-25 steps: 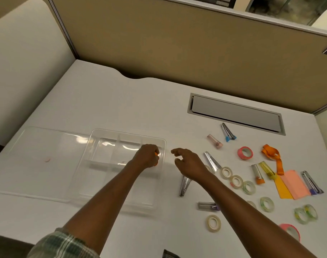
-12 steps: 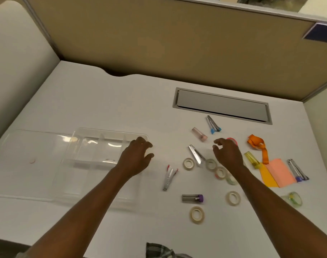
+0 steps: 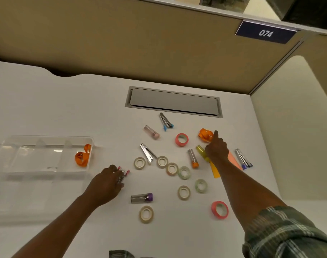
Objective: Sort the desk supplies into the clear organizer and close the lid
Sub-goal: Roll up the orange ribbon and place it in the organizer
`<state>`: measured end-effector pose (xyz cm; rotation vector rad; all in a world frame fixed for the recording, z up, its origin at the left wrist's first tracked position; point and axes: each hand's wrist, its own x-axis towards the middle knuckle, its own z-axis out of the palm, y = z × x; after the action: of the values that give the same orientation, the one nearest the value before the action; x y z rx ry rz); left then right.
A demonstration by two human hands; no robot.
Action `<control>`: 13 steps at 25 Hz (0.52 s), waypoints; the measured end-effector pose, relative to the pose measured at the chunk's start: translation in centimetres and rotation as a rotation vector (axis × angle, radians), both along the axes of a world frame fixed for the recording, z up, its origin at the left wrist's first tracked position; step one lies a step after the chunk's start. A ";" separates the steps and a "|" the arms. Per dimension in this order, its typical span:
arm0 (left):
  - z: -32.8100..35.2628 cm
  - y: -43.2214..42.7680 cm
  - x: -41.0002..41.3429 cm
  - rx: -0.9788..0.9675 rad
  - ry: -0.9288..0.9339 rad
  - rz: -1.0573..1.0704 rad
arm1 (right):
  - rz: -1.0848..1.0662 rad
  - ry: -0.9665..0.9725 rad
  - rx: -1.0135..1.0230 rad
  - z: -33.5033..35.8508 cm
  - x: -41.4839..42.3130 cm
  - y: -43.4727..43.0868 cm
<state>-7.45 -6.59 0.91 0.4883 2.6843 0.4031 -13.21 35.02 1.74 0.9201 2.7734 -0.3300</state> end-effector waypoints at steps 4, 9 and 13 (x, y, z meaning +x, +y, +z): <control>-1.1 0.2 1.0 -0.022 -0.050 0.063 | -0.064 0.083 -0.046 -0.6 -0.1 1.0; 0.9 1.7 0.9 0.035 0.067 0.130 | -0.234 0.381 -0.539 3.4 -0.8 0.9; 6.7 6.1 -0.5 0.287 0.155 0.081 | -0.113 0.374 -0.769 11.8 -0.1 -0.3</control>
<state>-7.93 -0.54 7.61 0.5112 2.8148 0.8117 -13.32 34.71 13.54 0.8516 2.5018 -1.5806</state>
